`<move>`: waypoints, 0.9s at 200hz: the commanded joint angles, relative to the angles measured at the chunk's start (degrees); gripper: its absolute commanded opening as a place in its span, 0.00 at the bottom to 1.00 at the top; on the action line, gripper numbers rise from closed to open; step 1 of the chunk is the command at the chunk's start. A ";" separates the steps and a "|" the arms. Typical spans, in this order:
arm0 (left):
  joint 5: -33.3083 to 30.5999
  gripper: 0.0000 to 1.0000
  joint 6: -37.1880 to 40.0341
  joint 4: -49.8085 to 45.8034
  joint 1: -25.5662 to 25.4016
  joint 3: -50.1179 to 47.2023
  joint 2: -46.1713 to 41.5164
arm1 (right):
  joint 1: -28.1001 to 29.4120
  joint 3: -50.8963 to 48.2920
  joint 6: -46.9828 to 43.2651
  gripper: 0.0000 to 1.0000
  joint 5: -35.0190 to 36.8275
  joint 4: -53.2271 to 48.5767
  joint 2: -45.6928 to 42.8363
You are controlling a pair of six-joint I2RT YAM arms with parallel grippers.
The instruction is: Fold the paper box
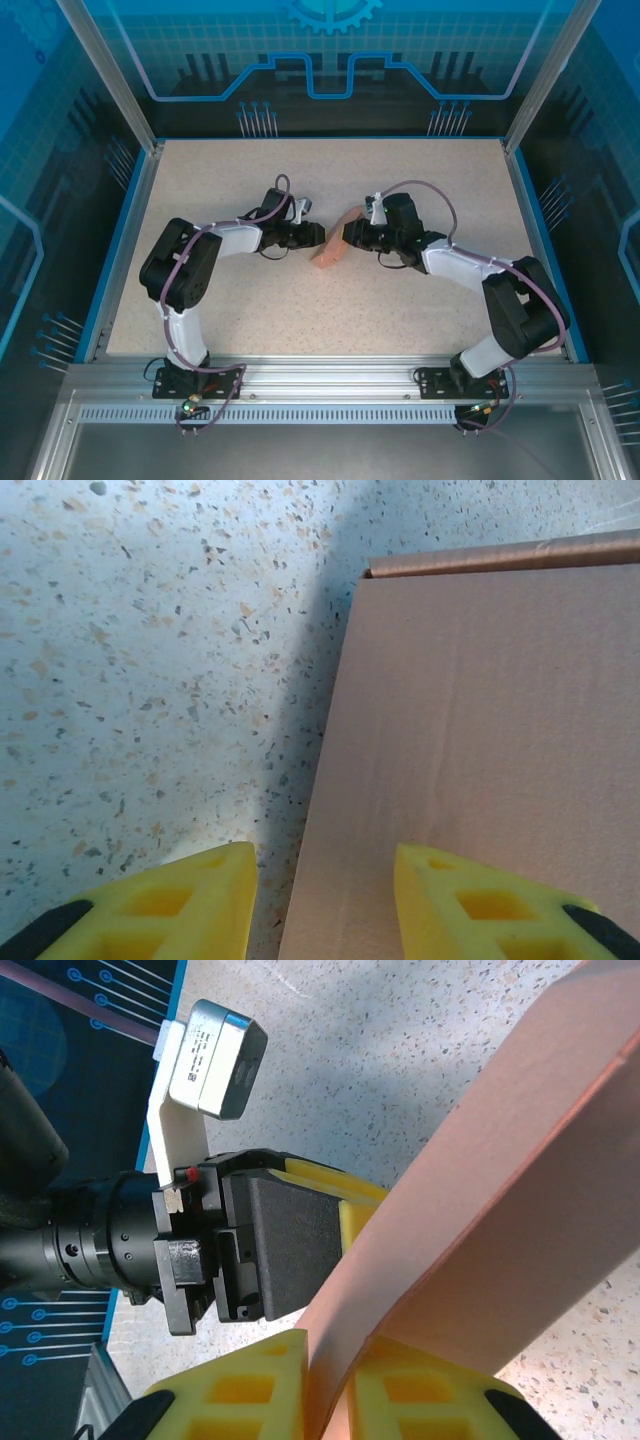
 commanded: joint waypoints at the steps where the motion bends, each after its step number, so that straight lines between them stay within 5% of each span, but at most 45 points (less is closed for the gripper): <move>1: -0.77 0.43 -1.25 0.08 -0.25 -0.44 0.68 | 2.25 1.65 -1.06 0.16 3.41 -3.37 2.47; 68: -5.40 0.53 -1.05 0.63 0.69 -1.17 -2.87 | 3.67 3.73 -0.71 0.15 8.22 -3.60 5.64; 101: -14.51 0.59 -0.69 7.92 1.13 -10.82 -14.52 | 3.76 4.04 -0.76 0.15 8.54 -3.67 6.45; 133: -16.07 0.66 0.00 19.09 0.73 -22.91 -27.30 | 3.69 4.48 -0.96 0.15 8.25 -3.48 7.42; 180: -18.45 0.76 12.73 30.46 -9.15 -32.51 -33.43 | 3.63 5.45 -1.07 0.15 7.43 -3.01 8.83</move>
